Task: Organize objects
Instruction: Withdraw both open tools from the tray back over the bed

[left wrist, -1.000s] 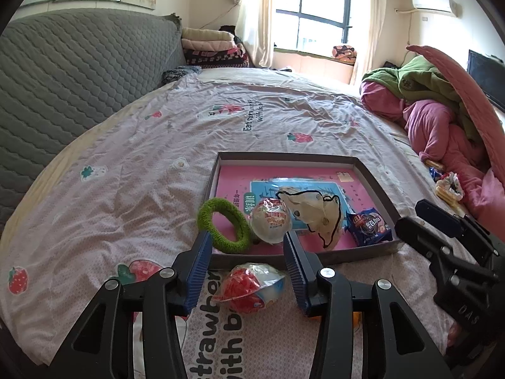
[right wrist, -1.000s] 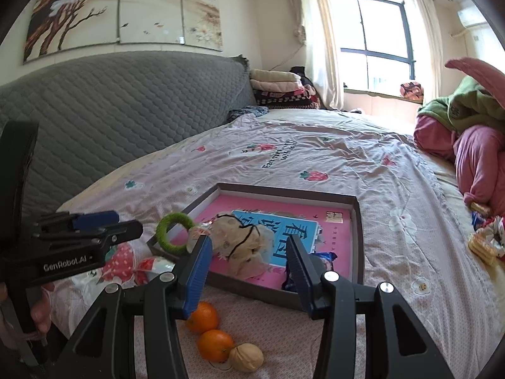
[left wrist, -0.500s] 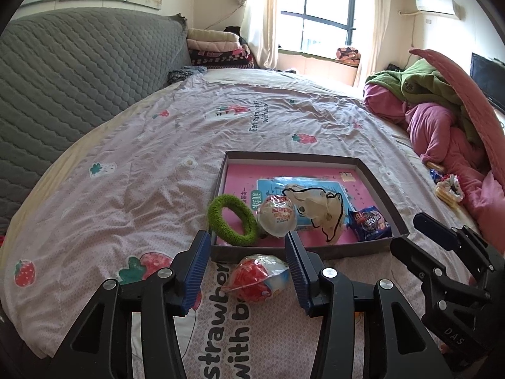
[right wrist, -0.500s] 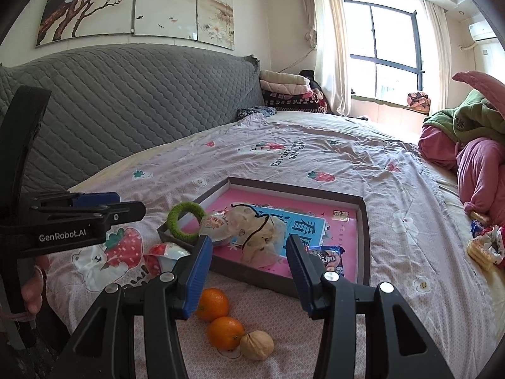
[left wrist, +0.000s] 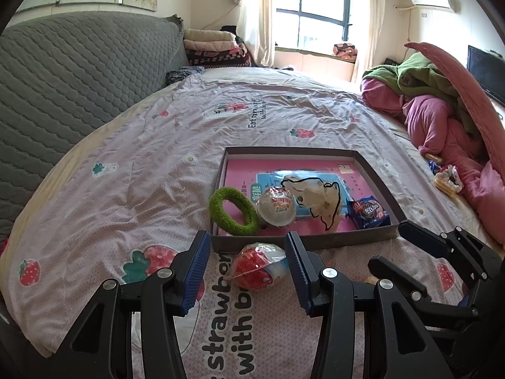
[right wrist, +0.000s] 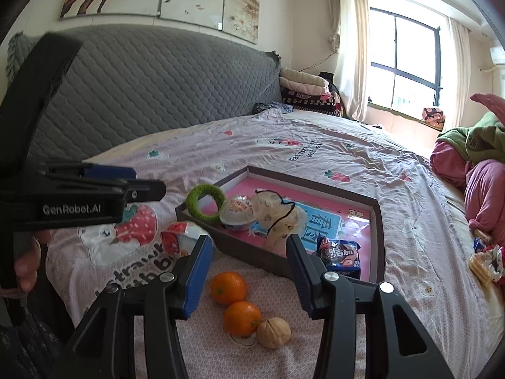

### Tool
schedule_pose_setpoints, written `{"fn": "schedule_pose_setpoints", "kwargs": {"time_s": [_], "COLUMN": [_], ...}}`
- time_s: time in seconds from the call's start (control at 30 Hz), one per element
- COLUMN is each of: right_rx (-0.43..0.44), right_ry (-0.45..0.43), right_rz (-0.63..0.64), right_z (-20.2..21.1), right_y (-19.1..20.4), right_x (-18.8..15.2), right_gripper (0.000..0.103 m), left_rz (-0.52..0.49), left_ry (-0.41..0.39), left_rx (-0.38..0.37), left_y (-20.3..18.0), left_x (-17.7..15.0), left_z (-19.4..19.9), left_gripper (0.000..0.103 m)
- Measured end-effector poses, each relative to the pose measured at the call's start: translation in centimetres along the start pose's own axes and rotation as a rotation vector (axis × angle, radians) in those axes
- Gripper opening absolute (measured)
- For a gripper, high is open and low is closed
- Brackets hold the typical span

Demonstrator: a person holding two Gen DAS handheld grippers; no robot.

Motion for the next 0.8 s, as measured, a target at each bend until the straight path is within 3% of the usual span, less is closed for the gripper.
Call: {"fn": "schedule_pose_setpoints", "kwargs": {"time_s": [0.8], "right_rx": [0.008], "right_ry": [0.038], "right_rz": [-0.004], "right_z": [0.4], "right_y": [1.0], "right_x": [-2.2], "right_gripper": [0.049], "left_rz": [-0.027], "left_ry": [0.028], "left_rx": [-0.013], "left_y": [-0.1], "left_x": [-2.1], "left_z": [-0.1], "left_gripper": [0.051]}}
Point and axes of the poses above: each gripper's, at about its wrist camera, not at the fingertips, and z roughly against the way its jaws point, y to its left, x to its top, the point moved 6 cm from there along -z, roughly the way its jaws point, and after that the axes turned 15 degrees about x, right-handed, at the moved point
